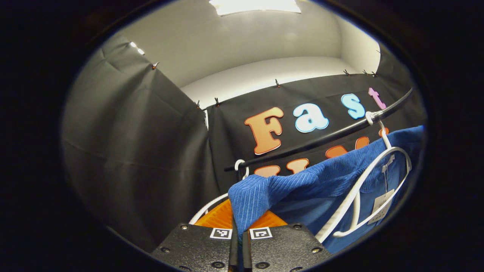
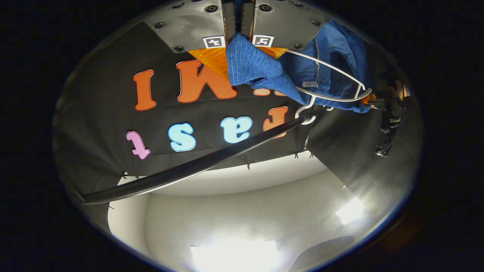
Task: Grasp the clothes on the hanger with both hands and then place them into the laundry hamper below.
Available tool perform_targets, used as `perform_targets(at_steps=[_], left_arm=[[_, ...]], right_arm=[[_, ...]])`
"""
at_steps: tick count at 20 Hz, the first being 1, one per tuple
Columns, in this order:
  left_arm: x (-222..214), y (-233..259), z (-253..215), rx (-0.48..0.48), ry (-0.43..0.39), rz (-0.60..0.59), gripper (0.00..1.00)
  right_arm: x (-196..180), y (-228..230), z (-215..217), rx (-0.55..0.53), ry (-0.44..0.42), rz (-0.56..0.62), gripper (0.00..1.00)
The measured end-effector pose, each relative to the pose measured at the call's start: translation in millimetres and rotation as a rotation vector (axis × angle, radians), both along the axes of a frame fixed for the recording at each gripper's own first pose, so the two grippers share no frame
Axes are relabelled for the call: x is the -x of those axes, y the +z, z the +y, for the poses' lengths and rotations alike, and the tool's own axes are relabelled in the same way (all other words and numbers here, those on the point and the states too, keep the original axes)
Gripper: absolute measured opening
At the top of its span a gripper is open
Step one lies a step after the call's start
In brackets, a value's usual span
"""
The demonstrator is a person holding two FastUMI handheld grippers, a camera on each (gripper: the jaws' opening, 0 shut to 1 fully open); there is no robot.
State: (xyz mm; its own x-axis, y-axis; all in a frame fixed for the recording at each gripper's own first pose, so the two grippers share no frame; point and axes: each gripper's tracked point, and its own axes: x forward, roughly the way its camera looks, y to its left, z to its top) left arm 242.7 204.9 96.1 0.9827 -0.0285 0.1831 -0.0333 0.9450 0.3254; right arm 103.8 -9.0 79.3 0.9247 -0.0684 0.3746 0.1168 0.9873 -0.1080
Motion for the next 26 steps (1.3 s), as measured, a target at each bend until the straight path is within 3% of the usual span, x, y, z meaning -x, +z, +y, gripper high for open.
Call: perform_targets(at_steps=[7, 12, 15, 16, 26], left_arm=[[11, -92, 4, 0.125, 0.017, 0.118, 0.04], [20, -141, -17, 0.089, 0.006, 0.184, 0.04], [27, -154, -29, 0.105, -0.007, 0.195, 0.04], [29, -157, -31, 0.114, -0.006, 0.195, 0.04], [47, -175, -58, 0.145, -0.026, 0.236, 0.04]], right_arm=[[-5, 6, -4, -0.007, -0.031, -0.024, 0.12], [-13, 16, -28, -0.033, -0.091, -0.052, 0.12], [-19, 18, -44, -0.038, -0.124, -0.052, 0.12], [-21, 18, -52, -0.036, -0.142, -0.052, 0.19], [-39, -27, -112, -0.054, -0.276, 0.067, 0.19]])
